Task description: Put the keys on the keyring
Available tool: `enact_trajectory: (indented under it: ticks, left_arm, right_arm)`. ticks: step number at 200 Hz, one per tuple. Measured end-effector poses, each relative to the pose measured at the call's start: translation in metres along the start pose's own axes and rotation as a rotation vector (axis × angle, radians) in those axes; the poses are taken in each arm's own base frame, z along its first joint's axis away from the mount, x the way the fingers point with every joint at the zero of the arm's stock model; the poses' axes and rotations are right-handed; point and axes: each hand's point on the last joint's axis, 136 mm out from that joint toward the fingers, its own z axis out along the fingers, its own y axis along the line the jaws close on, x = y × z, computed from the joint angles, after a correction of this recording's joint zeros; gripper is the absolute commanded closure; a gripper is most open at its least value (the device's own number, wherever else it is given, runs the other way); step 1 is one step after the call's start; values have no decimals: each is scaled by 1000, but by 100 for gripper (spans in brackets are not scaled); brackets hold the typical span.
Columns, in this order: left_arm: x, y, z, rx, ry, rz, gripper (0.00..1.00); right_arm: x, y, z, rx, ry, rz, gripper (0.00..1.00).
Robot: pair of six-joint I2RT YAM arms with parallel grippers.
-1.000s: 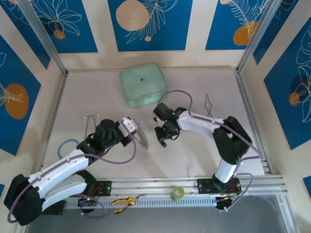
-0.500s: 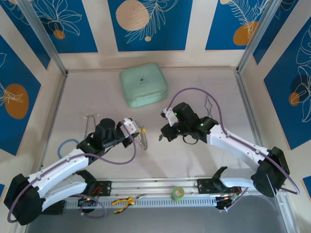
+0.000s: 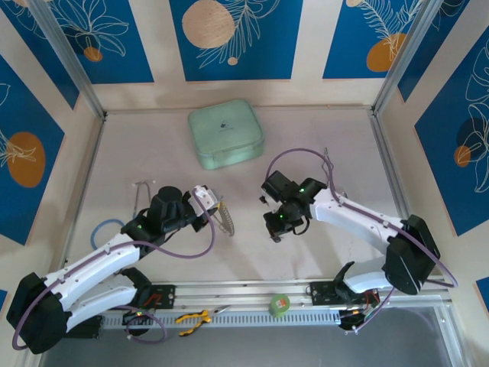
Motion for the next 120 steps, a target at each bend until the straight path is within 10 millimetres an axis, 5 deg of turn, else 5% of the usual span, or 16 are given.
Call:
enact_trajectory:
  ticks: [31, 68, 120]
  left_arm:
    - [0, 1, 0, -8, 3, 0, 100]
    - [1, 3, 0, -17, 6, 0, 100]
    - [1, 3, 0, -20, 6, 0, 100]
  right_arm:
    - [-7, -10, 31, 59, 58, 48, 100]
    - [-45, -15, 60, 62, 7, 78, 100]
    - [-77, -16, 82, 50, -51, 90, 100]
